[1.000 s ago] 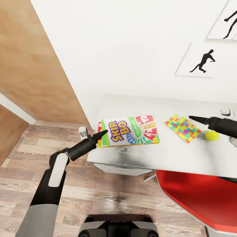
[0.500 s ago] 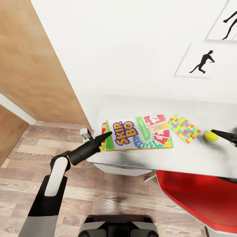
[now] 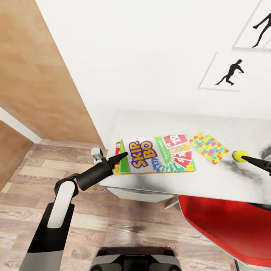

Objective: Put all the toys in the child's room - the three board games (two on the bed and one on the table), the two jigsaw puzzles on the table, and the tennis ball on the table - inside the toy box on the table in the child's room.

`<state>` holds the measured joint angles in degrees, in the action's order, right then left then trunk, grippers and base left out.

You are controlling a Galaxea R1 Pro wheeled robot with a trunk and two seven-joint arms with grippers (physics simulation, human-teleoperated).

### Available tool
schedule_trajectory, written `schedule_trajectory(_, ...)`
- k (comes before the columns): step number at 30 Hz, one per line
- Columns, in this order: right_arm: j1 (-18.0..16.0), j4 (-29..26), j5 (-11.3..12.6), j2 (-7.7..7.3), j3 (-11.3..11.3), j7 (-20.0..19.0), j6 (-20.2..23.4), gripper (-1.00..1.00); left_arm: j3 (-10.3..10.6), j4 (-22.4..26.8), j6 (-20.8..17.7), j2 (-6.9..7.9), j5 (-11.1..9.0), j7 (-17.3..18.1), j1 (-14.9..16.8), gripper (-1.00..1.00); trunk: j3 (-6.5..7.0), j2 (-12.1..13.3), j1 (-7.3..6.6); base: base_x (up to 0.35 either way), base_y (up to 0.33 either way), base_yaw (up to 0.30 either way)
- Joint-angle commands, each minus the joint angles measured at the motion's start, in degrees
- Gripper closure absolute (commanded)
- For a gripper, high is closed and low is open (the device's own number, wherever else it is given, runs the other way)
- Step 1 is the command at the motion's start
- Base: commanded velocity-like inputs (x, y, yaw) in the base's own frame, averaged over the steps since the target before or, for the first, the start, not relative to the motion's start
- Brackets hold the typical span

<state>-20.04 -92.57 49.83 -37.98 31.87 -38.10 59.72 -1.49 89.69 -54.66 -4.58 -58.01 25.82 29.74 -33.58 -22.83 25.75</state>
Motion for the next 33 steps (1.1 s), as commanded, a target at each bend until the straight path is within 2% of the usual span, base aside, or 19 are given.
schedule_trajectory(1, 0.1, 0.0, -0.3, 0.24, 0.0, -0.4, 0.3, -1.00, -0.2, 0.2, -0.4, 0.18, -0.1, -1.3, -0.2, 1.00, 0.01, -0.1, 0.03, 0.000, 0.000, 0.000)
schedule_trajectory(5, 0.1, 0.0, -0.3, 0.43, 0.0, -0.4, 0.3, -1.00, -0.5, 0.4, -0.1, 0.31, -0.3, -1.7, -0.4, 1.00, 0.36, -0.1, 0.03, 0.000, 0.000, 0.000)
schedule_trajectory(11, 0.2, 0.0, -0.3, 0.62, 0.0, -0.4, 0.3, -1.00, -2.3, 1.8, 0.2, 0.43, -0.5, -1.9, -1.2, 1.00, 0.90, -0.1, 0.03, -0.015, -0.001, 0.000)
schedule_trajectory(22, 0.2, 0.0, -0.3, 0.78, 0.0, -0.4, 0.3, -1.00, -2.2, 2.3, 0.2, 0.38, -0.6, -1.8, -1.3, 1.00, 1.92, -0.1, 0.03, -0.204, -0.074, 0.000)
schedule_trajectory(33, 0.2, 0.0, -0.3, 0.79, 0.0, -0.4, 0.3, -1.00, -2.0, 2.3, 0.6, -0.10, -0.5, -2.5, -1.3, 1.00, 2.94, -0.1, 0.03, -0.022, -0.009, 0.000)
